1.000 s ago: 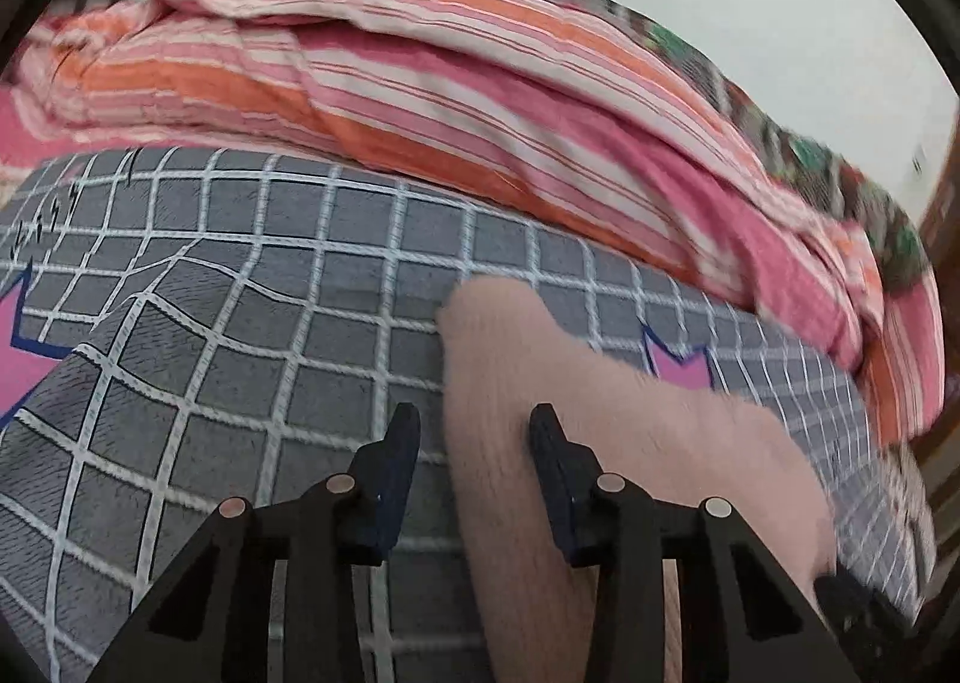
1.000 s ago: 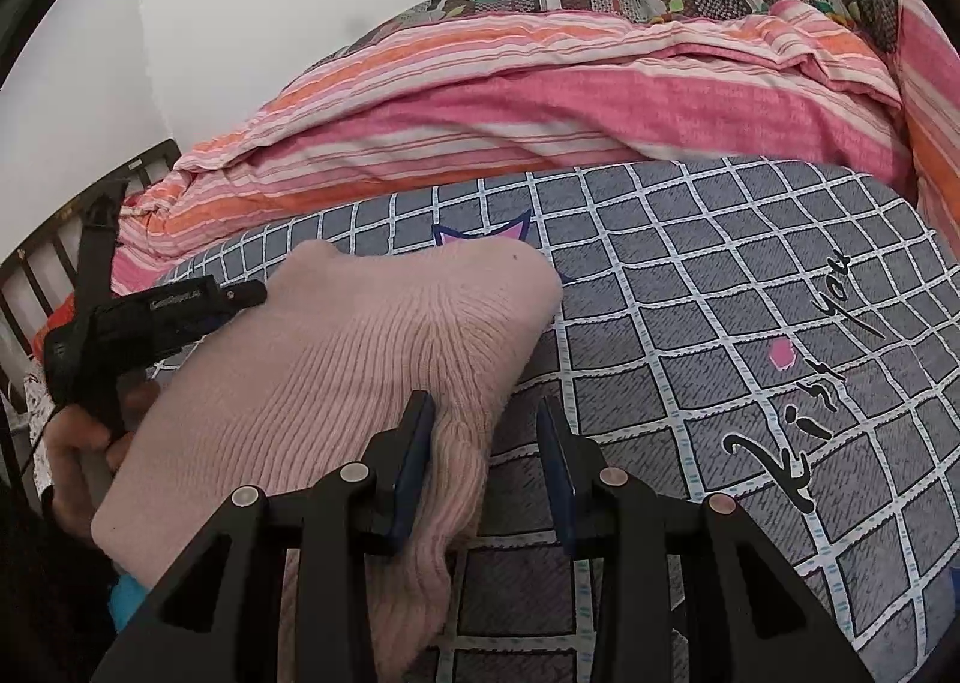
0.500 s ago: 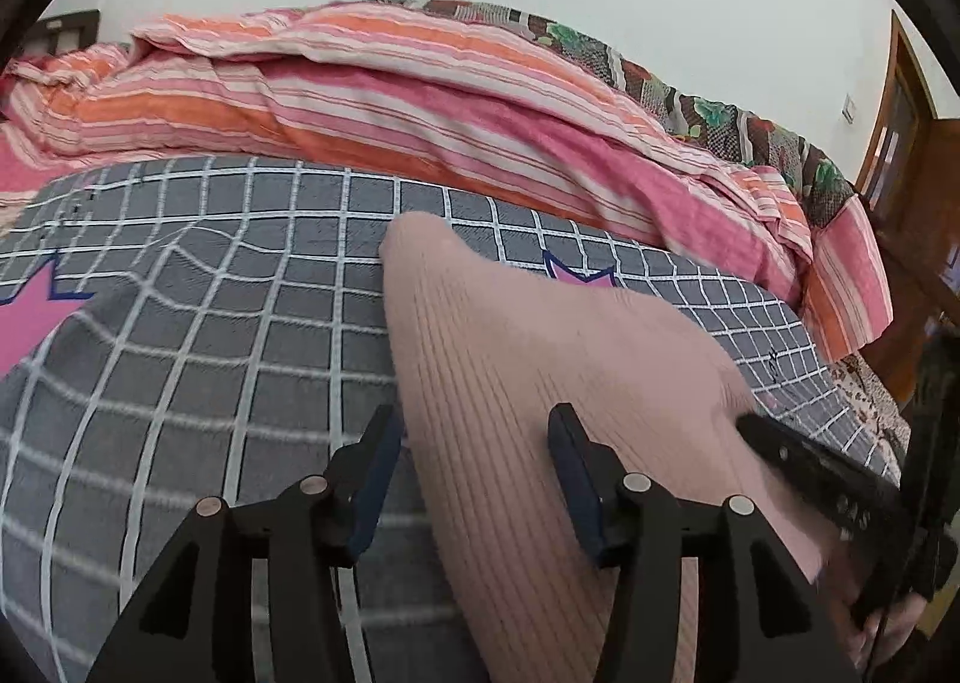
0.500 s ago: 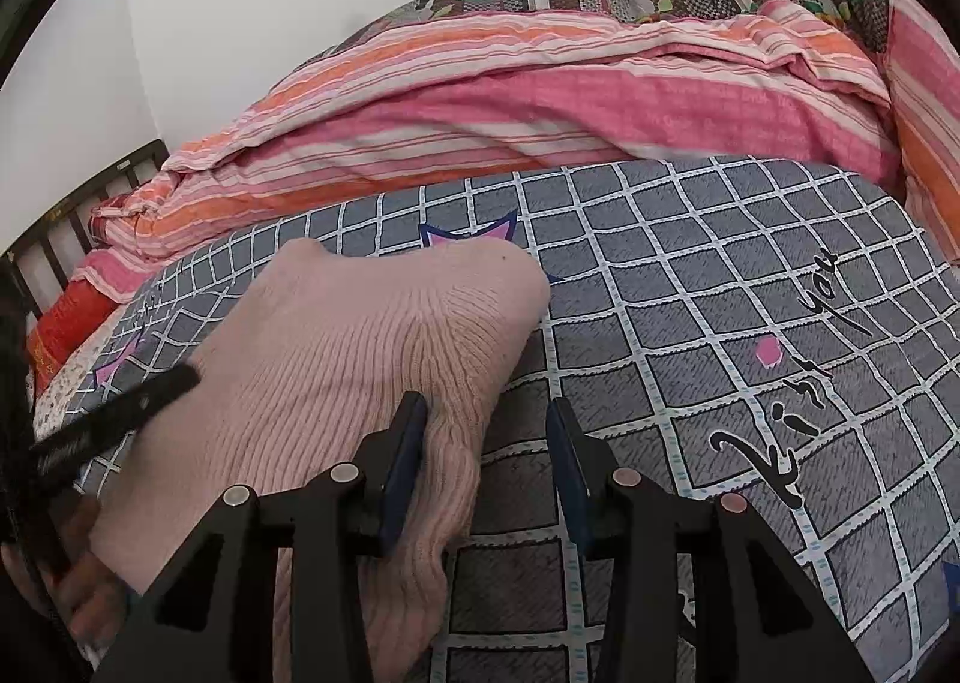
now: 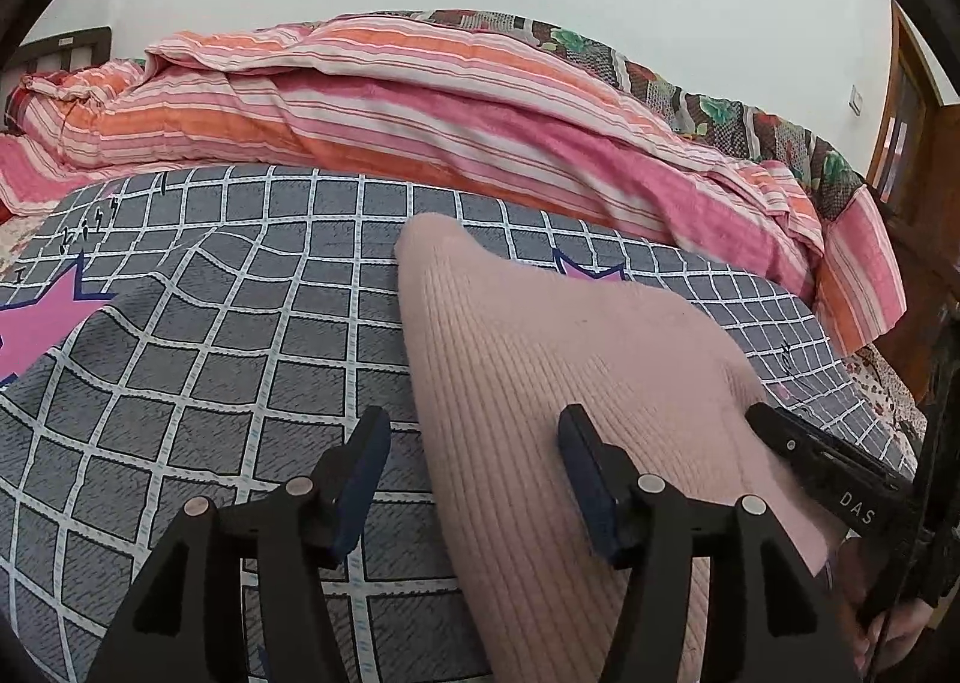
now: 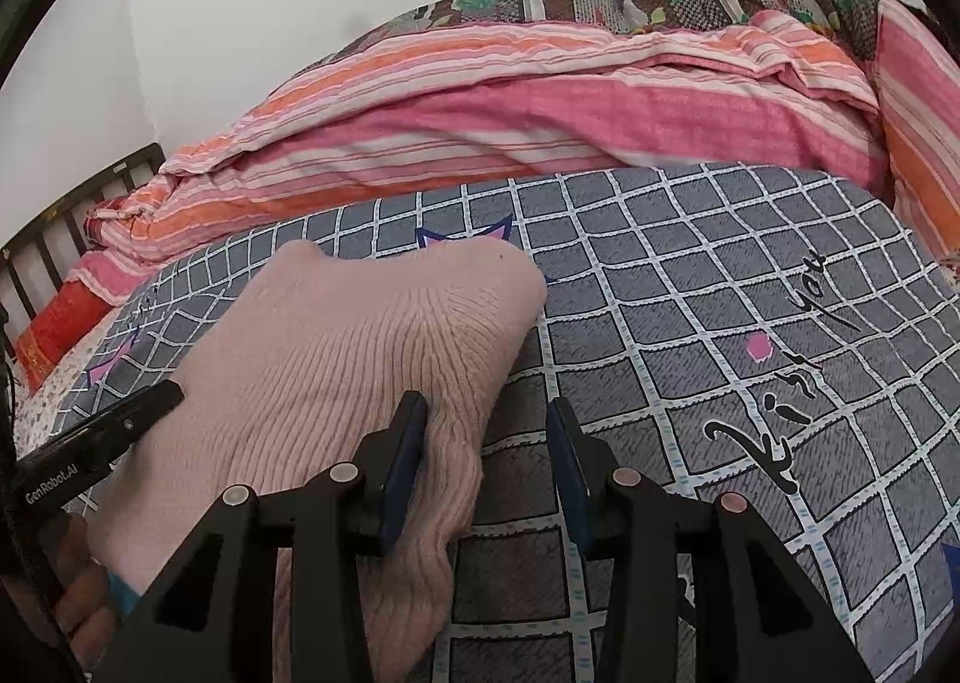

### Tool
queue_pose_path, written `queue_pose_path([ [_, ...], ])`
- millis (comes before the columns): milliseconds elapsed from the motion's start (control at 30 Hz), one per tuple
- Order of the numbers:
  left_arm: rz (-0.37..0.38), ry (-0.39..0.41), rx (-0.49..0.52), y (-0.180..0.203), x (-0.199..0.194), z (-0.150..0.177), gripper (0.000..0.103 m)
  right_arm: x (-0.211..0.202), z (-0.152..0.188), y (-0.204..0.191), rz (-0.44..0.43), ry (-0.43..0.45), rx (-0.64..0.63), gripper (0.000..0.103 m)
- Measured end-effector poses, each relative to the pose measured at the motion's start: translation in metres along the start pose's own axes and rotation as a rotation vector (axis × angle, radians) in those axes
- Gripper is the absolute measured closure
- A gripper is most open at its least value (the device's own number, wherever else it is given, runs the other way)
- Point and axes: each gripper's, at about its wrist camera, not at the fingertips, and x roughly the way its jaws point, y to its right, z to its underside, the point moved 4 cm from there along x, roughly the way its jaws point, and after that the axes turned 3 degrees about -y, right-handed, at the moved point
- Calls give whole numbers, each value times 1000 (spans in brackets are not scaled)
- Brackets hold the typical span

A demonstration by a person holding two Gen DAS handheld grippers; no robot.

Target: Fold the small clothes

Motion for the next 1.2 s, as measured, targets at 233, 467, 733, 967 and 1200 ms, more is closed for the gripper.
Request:
queue_pose_path([
  [233,3,6,9,3,-5,4,46,0,1,2,-20,-5,11,63],
  [467,27,8,33,5,-14,6,46,0,-1,0,-86,-38,28,89],
  [733,102,6,46,9,-21,10,43,-3,4,-5,-38,-28,22,91],
  [967,110,-23,40,11,-18,22,42,-17,6,-13,35,-105,32,87],
  [1200,63,-30,127,12,-32,36,38,-49,32,-11,47,-150,37,79],
])
